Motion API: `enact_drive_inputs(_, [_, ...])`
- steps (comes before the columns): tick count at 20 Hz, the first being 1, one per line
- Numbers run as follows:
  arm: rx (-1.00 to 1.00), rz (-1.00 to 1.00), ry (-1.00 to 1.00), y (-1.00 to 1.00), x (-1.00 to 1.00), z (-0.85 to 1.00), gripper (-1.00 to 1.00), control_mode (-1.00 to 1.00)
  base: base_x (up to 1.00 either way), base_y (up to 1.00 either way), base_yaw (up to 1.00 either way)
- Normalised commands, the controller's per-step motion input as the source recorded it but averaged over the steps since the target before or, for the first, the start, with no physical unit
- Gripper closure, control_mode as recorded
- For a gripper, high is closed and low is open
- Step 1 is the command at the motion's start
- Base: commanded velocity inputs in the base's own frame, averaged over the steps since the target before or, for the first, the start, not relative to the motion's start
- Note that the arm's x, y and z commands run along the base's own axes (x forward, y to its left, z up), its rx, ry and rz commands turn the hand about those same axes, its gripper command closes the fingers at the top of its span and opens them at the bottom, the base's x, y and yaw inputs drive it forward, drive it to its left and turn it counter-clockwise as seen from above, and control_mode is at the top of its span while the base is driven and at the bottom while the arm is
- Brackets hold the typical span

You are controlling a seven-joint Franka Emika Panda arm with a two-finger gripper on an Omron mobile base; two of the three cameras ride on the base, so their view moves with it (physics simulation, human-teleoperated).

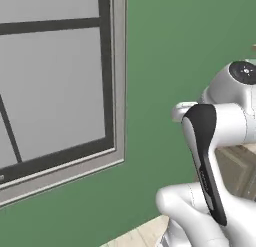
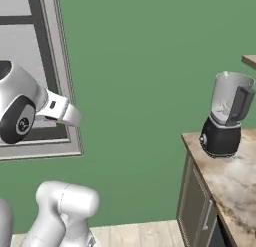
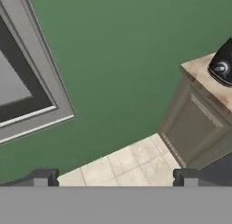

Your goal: Grab the onion and lemon from the fridge, place them in the blender, close the lid, and turn on the blender to create a marinade.

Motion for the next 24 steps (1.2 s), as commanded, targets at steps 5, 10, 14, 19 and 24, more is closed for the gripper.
enact_drive_inputs(5, [0.0,0.0,0.0,0.0,0.0,0.0,-1.0,1.0,-0.73,-0.79,0.5])
enact_drive_inputs(10, [0.0,0.0,0.0,0.0,0.0,0.0,-1.0,1.0,-0.53,-0.14,0.62])
enact_drive_inputs(14, [0.0,0.0,0.0,0.0,0.0,0.0,-1.0,1.0,-0.03,0.11,0.68])
enact_drive_inputs(19, [0.0,0.0,0.0,0.0,0.0,0.0,-1.0,1.0,0.17,0.25,0.64])
enact_drive_inputs(24, [0.0,0.0,0.0,0.0,0.0,0.0,-1.0,1.0,0.45,0.29,0.68])
